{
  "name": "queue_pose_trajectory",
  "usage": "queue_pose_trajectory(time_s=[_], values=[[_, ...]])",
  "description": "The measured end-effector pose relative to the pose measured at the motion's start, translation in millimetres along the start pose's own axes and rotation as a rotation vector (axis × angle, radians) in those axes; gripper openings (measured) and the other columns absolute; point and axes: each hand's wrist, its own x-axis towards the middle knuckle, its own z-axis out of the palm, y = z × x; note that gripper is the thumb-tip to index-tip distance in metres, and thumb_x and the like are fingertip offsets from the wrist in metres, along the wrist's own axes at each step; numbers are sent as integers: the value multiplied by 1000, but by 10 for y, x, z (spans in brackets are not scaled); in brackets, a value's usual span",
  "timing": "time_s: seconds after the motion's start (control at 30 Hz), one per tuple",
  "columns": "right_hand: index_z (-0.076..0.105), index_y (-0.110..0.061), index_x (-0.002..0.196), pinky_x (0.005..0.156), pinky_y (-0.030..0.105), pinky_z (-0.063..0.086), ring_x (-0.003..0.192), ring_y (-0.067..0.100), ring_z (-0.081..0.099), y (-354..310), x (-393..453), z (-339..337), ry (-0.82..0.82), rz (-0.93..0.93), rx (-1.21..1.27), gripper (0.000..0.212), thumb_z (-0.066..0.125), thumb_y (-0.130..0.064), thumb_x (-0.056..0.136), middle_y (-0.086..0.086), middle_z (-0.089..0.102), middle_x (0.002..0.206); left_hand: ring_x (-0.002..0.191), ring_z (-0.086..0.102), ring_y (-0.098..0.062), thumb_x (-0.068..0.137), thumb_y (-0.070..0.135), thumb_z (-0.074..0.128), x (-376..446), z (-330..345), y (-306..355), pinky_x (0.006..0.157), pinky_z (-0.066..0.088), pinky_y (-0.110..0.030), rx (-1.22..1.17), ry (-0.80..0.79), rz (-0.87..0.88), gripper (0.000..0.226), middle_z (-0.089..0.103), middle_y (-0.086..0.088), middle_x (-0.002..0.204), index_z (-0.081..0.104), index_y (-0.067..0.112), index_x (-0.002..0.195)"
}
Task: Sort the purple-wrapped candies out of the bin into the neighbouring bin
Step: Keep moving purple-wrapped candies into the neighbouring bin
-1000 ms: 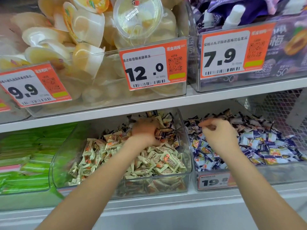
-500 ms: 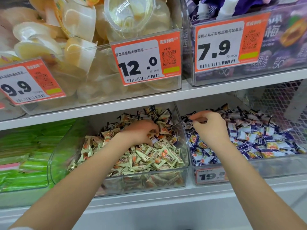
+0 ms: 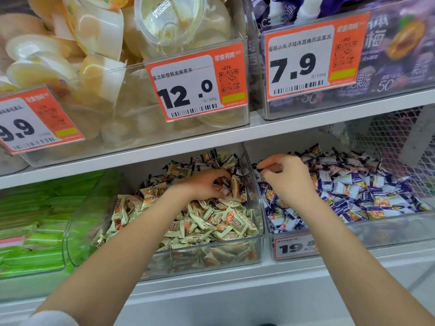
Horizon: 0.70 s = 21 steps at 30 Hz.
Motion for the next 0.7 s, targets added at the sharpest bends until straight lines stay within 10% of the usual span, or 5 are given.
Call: queue_pose_trajectory(time_s=[0.7], values=[[69,-21,88,44,7,35,56,13,54,-32,-84,-33,-72,-47,4,20,56,-6,88,11,68,80,133,39,-26,88,20,65,136,73,196,102,34,-30,160,-22,16,63,34,-1,151,37,34,143]])
